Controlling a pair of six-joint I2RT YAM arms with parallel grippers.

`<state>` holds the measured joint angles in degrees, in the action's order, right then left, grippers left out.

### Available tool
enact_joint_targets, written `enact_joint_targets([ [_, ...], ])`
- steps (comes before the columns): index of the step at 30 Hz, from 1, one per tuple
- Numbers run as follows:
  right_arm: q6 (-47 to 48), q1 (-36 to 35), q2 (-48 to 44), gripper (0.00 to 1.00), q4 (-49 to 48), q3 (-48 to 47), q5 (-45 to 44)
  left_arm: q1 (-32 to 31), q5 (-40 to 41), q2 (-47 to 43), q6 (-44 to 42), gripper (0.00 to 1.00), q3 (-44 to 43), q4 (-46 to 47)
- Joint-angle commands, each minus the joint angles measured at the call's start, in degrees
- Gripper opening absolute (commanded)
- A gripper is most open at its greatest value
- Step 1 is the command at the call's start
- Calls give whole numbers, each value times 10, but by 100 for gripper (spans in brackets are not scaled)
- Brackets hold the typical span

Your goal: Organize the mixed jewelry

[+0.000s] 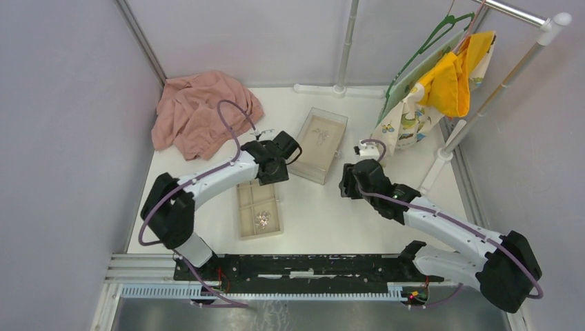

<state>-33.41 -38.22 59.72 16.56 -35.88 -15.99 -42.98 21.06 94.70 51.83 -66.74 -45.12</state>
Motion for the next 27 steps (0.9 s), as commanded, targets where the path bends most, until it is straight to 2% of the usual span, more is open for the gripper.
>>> enact_joint_targets([
  [1, -82, -108, 37, 55, 13, -41, -73, 8, 50, -115, -40, 54, -63, -38],
  [3, -99, -166, 86, 57, 6, -69, -90, 41, 56, -160, -55, 56, -56, -57],
  [7, -103, -264, 214, 61, 5, -169, -118, 175, 14, -245, -106, 58, -6, -70],
  [9, -102, -291, 278, 62, 13, -229, -113, 232, -8, -273, -133, 57, 9, -80],
  [11, -100, -310, 337, 62, 16, -279, -104, 264, -16, -293, -144, 57, 14, -93],
  [17, -114, -340, 457, 61, 45, -389, -95, 283, -32, -321, -143, 57, 26, -104],
  [27, -133, -342, 492, 58, 79, -390, -117, 283, -45, -323, -141, 58, 36, -97],
])
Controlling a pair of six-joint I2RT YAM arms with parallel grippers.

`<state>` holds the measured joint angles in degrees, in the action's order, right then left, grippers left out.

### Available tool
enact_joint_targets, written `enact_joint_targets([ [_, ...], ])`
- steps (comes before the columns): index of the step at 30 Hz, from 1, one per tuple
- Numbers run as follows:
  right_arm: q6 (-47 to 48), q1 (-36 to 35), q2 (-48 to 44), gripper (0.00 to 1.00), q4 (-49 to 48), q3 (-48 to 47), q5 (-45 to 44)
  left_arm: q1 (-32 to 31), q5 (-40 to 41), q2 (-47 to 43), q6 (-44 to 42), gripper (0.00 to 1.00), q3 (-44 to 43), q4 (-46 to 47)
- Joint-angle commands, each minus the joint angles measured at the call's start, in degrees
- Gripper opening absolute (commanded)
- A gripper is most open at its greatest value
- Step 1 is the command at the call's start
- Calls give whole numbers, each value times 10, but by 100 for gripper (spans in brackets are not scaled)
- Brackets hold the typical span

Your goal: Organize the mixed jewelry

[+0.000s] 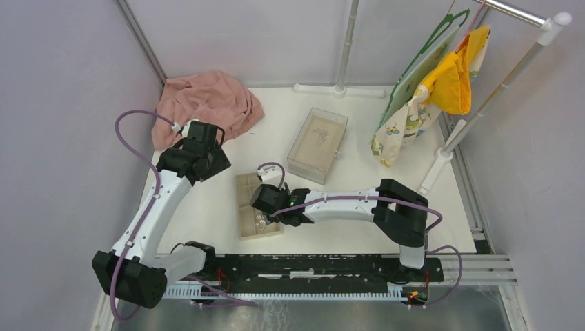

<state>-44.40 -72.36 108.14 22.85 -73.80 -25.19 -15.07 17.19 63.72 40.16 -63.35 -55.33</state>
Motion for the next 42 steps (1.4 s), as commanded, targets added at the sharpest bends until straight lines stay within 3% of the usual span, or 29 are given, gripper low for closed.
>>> enact_joint_targets([
  [1, -24, -1, 9, 55, 12, -7, -22, 4, -8, -13, -25, 58, 3, 6],
  [10, -26, 1, 20, 33, 5, 0, -30, 4, -16, -12, -24, 58, 7, 11],
  [23, -14, 14, 33, 29, -14, 13, -16, 4, -23, -7, -25, 58, 7, 16],
  [32, 7, 19, 37, 0, -8, -6, -6, 4, -26, -4, -21, 58, 6, 19],
  [37, 48, 20, 13, 0, 28, -38, -37, 4, -48, -1, -20, 58, -9, 17],
  [42, 96, 20, -42, 0, 75, -64, -66, 4, -49, 22, -26, 58, -85, 2],
])
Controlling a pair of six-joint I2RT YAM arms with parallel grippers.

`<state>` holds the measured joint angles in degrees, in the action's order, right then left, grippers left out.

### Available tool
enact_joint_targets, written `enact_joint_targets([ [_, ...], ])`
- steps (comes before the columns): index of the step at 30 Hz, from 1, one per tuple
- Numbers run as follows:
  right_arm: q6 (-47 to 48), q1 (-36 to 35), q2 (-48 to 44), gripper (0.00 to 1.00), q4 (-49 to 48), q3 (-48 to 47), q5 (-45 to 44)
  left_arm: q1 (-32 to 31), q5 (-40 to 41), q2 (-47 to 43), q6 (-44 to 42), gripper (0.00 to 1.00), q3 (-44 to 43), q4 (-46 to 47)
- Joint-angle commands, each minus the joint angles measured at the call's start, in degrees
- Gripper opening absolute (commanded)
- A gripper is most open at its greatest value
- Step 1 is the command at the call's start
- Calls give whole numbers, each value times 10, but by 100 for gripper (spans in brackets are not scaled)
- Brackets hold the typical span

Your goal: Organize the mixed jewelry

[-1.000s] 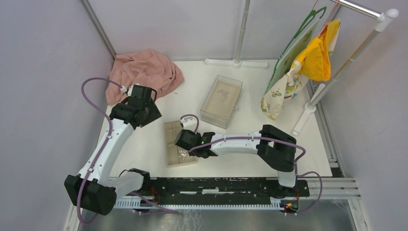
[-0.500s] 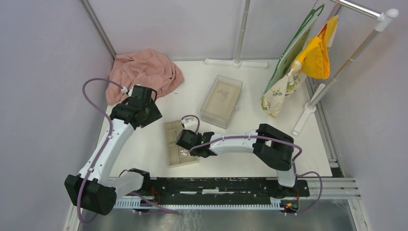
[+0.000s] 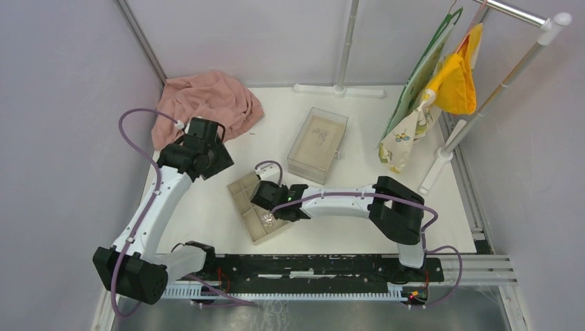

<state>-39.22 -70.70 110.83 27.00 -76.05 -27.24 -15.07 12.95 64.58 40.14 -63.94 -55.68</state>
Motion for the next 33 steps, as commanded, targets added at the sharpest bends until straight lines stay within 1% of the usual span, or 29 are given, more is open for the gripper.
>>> enact_joint_targets([
  [1, 53, 4, -79, 0, 46, -48, -53, 4, -6, 19, -25, 58, -95, 3],
  [4, 62, 13, -107, 0, 107, -68, -71, 5, -16, 34, -16, 58, -133, -1],
  [10, 59, 32, -178, 0, 214, -67, -114, 5, -79, 64, -2, 57, -183, 17],
  [13, 49, 50, -217, 0, 260, -52, -122, 5, -113, 83, -1, 57, -186, 44],
  [16, 34, 75, -266, 0, 294, -25, -130, 4, -144, 92, -5, 57, -165, 84],
  [19, 18, 107, -328, 0, 309, 17, -121, 1, -168, 109, -20, 58, -149, 113],
  [21, 13, 133, -370, 0, 310, 48, -112, -11, -169, 131, -29, 59, -150, 116],
  [25, 14, 195, -438, 0, 307, 116, -95, -55, -155, 176, -40, 61, -163, 128],
  [30, 30, 271, -484, 0, 291, 168, -72, -96, -149, 243, -48, 62, -201, 140],
  [33, 46, 310, -500, 0, 281, 182, -58, -110, -148, 283, -66, 63, -226, 146],
])
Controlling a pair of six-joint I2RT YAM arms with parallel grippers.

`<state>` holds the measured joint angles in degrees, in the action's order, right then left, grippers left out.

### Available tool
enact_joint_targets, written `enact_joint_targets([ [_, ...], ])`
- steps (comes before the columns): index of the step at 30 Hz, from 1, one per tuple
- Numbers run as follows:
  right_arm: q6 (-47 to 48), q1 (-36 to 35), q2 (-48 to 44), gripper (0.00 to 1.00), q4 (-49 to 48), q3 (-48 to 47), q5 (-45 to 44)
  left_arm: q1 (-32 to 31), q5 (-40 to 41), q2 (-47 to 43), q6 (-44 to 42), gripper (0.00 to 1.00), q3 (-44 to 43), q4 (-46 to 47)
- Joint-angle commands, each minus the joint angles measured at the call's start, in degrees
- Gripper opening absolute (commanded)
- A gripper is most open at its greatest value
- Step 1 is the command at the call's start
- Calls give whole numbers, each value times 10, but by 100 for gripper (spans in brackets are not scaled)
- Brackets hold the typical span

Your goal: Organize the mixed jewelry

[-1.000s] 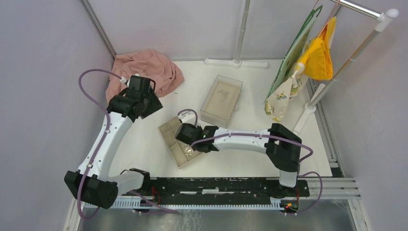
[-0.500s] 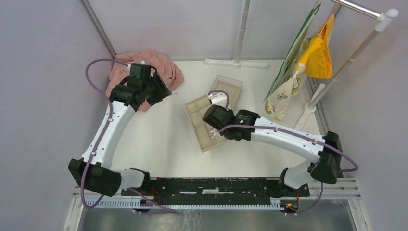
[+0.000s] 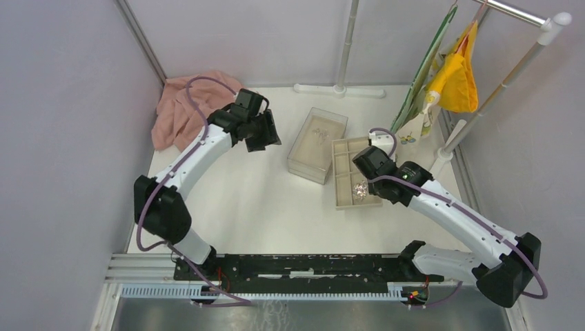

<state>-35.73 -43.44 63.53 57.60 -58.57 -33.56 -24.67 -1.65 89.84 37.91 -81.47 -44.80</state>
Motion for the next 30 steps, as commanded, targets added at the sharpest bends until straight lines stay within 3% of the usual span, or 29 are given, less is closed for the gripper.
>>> enact_joint_targets([
  [1, 17, 48, -28, 0, -26, 8, 6, -16, -4, 44, -49, 63, -59, 37],
  [13, 54, 186, 16, 0, -93, 24, 51, -32, -27, 155, -88, 70, -109, 51],
  [30, 14, 197, 125, 0, -249, 27, 70, 7, -87, 245, -87, 71, -180, 75],
])
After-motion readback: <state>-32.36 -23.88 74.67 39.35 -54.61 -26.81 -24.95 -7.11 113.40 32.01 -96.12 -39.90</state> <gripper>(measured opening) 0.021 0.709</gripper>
